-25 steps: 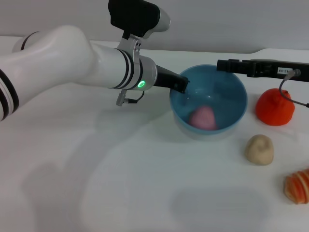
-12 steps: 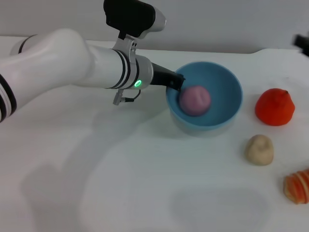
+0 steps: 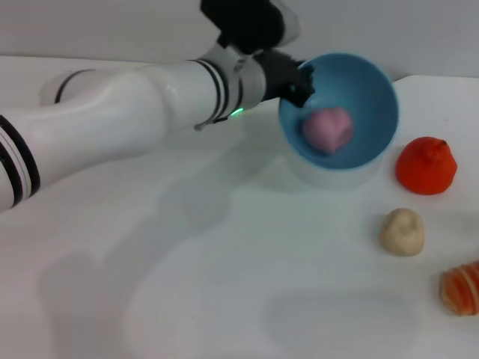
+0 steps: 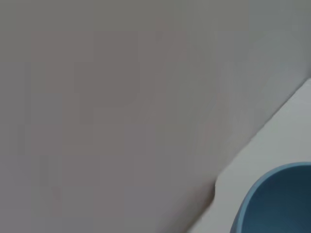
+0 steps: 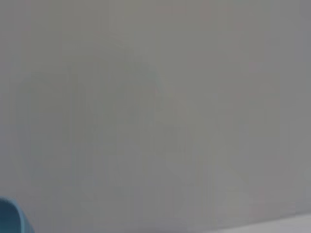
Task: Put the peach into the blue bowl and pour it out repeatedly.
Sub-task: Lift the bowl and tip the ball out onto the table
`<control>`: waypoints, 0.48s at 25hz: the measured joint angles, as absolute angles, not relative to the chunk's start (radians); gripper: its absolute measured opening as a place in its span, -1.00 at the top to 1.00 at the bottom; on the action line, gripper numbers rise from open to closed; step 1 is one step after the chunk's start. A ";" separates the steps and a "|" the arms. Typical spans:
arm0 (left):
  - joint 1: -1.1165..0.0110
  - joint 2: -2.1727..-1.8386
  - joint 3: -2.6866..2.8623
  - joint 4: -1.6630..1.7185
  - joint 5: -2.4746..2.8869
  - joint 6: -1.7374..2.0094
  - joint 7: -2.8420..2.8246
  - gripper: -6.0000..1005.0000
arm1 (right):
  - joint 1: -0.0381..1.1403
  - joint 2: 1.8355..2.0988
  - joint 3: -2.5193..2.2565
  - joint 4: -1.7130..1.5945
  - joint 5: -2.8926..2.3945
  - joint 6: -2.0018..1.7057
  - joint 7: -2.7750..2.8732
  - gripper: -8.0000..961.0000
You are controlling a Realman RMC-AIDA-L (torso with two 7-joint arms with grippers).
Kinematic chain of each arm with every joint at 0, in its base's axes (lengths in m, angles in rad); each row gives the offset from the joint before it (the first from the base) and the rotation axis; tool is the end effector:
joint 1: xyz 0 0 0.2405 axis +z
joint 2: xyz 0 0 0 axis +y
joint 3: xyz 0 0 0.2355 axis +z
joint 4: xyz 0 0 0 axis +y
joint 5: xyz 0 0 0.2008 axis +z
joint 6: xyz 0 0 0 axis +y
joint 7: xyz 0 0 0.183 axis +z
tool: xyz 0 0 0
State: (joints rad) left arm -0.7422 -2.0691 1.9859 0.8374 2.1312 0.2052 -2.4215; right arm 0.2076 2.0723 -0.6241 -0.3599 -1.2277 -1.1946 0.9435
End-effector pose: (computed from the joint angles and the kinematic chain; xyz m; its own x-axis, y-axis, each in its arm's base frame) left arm -0.1205 0.4272 -0.1213 0.9469 0.2116 0.2420 0.3200 -0.6914 -0.6478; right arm 0.3678 0.2988 0.0395 0.5061 -0.1878 -0.8418 -0.8591 -0.1963 -0.4727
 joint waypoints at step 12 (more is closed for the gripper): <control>-0.691 -2.079 2.272 0.897 2.169 -0.267 -1.852 0.99 | 0.185 2.071 -0.523 -0.216 -1.223 -1.273 0.877 -0.08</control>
